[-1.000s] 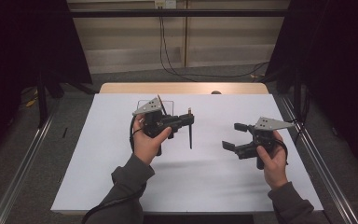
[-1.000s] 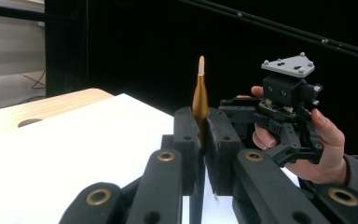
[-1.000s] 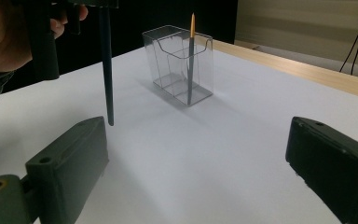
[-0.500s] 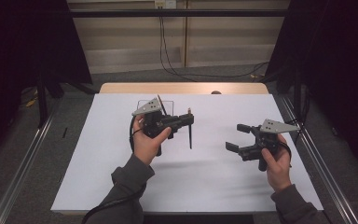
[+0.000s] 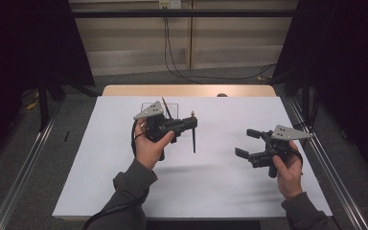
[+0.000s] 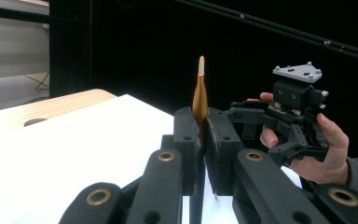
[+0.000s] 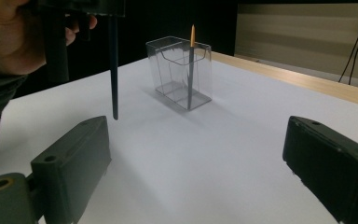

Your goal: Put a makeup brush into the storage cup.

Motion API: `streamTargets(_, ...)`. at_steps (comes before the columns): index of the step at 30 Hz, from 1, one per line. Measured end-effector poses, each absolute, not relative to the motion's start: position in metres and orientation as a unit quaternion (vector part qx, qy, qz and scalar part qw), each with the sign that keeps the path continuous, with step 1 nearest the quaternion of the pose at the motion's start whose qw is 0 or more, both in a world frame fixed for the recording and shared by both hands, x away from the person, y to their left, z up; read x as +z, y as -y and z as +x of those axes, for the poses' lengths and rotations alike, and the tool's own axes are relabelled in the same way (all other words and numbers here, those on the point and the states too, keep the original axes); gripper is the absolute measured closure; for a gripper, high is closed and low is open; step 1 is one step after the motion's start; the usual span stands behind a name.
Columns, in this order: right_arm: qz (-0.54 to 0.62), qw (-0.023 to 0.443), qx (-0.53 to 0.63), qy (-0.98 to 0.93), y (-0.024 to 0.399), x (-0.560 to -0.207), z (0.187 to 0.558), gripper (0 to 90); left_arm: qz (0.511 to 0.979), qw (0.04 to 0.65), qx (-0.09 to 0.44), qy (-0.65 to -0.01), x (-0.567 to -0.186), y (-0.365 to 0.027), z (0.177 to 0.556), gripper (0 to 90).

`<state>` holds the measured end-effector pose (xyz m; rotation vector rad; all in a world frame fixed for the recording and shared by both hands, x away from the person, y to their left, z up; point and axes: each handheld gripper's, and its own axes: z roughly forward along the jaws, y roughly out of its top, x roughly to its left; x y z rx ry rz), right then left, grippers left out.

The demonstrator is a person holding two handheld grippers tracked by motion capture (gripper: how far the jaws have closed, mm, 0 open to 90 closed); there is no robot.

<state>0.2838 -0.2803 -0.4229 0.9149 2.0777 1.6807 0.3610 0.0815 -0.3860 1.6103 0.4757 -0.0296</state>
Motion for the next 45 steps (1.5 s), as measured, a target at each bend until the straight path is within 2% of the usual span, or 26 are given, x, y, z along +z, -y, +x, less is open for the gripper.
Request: streamTargets(45,0.318,0.15,0.601,-0.718,0.286,-0.423,0.284,6.8,0.707,0.667,0.019,-0.232,-0.374,-0.094,0.374,84.0)
